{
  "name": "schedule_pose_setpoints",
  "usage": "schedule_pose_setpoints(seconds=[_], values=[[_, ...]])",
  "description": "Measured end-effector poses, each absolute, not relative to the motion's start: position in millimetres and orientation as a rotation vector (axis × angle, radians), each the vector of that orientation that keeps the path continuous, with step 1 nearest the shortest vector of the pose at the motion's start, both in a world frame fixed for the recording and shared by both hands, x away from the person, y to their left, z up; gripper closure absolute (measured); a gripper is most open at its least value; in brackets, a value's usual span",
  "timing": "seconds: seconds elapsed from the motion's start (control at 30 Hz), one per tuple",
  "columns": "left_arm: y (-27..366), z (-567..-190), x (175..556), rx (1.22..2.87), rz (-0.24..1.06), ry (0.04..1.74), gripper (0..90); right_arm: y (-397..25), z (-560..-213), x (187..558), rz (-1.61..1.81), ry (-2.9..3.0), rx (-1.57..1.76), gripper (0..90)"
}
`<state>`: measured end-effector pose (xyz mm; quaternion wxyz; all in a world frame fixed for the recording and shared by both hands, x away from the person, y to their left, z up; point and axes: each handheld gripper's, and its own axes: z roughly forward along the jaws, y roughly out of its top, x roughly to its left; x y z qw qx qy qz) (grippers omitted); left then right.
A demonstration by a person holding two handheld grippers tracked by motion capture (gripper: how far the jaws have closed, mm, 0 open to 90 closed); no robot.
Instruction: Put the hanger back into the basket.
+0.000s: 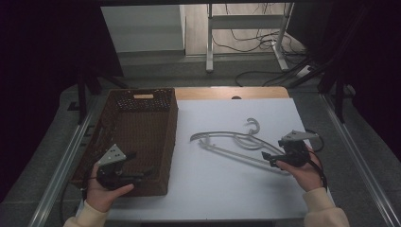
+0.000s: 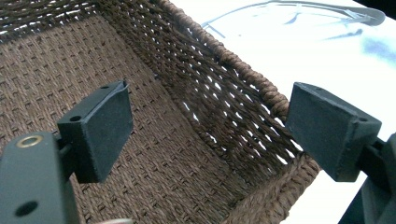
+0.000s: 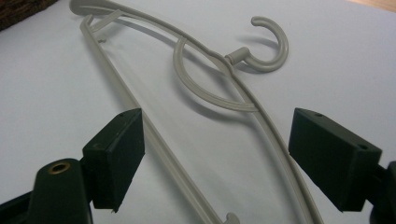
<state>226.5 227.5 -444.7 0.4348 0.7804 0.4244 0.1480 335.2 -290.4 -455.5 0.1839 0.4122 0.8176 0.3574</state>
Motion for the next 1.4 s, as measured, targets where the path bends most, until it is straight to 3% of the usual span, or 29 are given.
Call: schedule_pose_setpoints(seconds=[0.93,1.27,1.4], values=[[227,-445,228,1.943,0.375,1.06,16.3,-277,-475,410,0.867,2.393,1.247,24.6],[228,-444,228,1.941,0.374,1.059,16.3,-262,-480,431,0.768,2.46,1.225,33.5],[229,-444,227,1.939,0.374,1.059,16.3,-257,-484,437,0.705,2.494,1.204,40.8]])
